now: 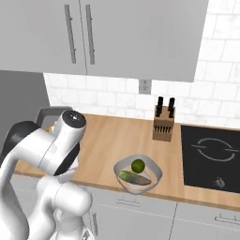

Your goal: Take the meat container that has the shrimp and place it on the second highest rack of the freezer. Then take the vegetable container that has the lime and cucumber and place it on the highest rack of the freezer.

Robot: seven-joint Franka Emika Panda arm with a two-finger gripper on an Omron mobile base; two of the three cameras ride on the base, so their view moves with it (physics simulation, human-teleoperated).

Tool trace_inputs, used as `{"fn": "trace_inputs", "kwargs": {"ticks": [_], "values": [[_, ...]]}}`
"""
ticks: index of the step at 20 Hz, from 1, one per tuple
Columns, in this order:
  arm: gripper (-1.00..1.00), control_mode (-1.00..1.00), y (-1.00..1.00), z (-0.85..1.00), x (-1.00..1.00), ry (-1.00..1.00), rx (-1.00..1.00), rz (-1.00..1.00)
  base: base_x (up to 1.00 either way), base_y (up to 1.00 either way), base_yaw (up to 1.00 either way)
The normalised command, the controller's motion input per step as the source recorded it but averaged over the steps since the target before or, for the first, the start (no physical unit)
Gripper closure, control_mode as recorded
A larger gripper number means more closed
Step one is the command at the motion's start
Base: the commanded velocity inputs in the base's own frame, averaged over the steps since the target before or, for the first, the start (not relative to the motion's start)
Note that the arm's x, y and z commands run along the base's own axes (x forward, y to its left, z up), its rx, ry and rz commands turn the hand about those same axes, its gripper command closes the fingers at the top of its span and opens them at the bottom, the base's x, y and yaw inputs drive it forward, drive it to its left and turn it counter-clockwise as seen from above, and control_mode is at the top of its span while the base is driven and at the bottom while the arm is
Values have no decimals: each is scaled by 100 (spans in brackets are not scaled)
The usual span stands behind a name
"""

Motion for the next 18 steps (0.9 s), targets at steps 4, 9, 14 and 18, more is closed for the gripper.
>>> {"fn": "trace_inputs", "kwargs": {"ticks": [4,9,14,18], "values": [[100,100,0,0,0,0,0,0,-83,77,37],[100,100,0,0,0,0,0,0,-54,87,54],[100,100,0,0,0,0,0,0,-11,100,58],[100,100,0,0,0,0,0,0,0,100,47]]}}
